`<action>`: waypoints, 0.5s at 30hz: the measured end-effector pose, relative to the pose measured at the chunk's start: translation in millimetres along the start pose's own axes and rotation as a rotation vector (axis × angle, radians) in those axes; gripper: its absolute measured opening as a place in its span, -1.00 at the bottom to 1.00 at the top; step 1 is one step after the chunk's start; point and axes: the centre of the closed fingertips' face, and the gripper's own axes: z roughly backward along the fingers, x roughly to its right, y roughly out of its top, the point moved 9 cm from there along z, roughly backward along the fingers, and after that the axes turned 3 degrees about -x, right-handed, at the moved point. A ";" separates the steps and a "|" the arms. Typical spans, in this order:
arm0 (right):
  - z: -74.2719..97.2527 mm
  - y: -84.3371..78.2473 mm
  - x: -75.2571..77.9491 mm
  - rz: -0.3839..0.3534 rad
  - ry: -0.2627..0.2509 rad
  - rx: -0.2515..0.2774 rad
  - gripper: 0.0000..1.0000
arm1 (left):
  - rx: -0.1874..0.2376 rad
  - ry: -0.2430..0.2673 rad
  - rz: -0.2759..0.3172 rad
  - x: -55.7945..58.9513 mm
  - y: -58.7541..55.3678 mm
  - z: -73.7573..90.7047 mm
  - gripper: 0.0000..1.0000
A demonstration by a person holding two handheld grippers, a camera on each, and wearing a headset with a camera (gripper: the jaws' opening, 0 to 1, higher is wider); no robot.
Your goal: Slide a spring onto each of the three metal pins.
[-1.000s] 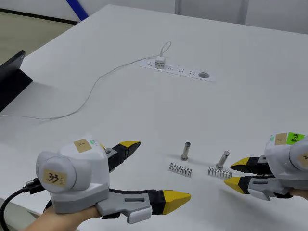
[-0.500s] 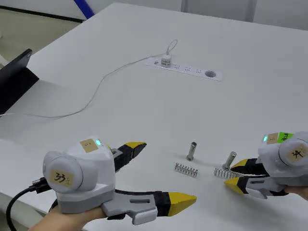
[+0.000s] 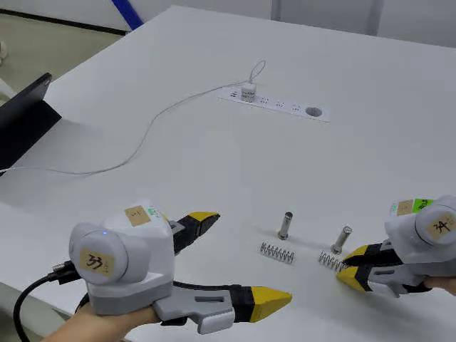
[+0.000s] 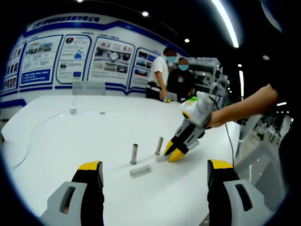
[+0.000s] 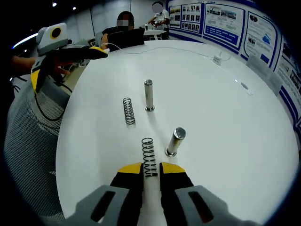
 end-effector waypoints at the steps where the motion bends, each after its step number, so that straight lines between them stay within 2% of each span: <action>1: -0.1 0.1 -0.2 0.000 -0.001 0.000 -0.72 | 0.000 0.000 -0.001 0.1 0.1 0.1 0.87; 11: -0.1 1.4 -3.0 -0.008 -0.014 -0.012 -0.78 | -0.018 -0.006 -0.018 1.9 -1.9 -0.9 0.84; 15: 4.9 0.6 -8.6 0.039 -0.024 -0.024 -0.79 | -0.029 -0.024 -0.024 4.4 -3.3 -1.8 0.78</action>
